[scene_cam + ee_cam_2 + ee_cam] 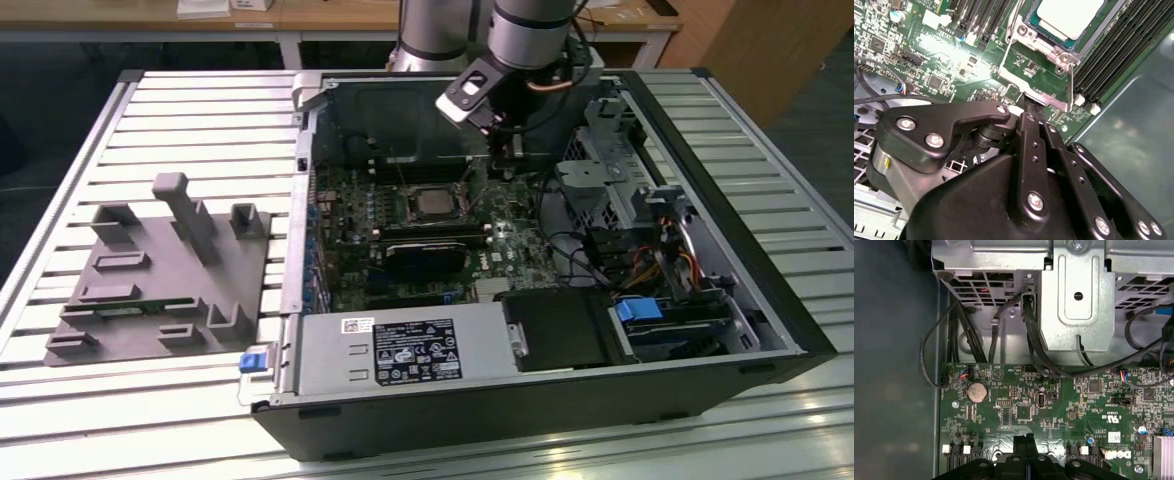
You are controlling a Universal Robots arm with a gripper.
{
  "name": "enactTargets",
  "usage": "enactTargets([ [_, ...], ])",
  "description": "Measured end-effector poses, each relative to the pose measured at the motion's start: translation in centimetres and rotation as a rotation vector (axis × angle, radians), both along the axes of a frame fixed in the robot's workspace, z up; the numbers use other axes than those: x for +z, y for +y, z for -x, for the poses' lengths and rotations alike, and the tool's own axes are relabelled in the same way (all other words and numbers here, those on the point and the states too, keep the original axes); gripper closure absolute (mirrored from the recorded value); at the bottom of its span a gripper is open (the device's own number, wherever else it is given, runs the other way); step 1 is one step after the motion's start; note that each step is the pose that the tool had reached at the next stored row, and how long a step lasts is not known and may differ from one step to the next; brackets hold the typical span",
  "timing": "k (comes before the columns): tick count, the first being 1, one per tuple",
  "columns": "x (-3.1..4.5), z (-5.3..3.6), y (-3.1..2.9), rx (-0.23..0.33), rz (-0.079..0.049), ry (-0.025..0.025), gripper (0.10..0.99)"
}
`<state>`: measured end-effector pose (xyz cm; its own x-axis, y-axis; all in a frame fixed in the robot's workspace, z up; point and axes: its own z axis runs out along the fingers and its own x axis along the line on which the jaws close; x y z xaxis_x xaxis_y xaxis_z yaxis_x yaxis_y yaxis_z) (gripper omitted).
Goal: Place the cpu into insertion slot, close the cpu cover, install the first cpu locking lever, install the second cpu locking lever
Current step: 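Close the cpu cover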
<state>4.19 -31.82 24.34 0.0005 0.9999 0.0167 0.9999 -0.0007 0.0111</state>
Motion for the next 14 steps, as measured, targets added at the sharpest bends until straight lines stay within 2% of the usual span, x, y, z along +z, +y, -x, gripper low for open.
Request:
enactTargets([
  [14,0.00,0.61,0.00,0.000,0.000,0.0000,0.980],
])
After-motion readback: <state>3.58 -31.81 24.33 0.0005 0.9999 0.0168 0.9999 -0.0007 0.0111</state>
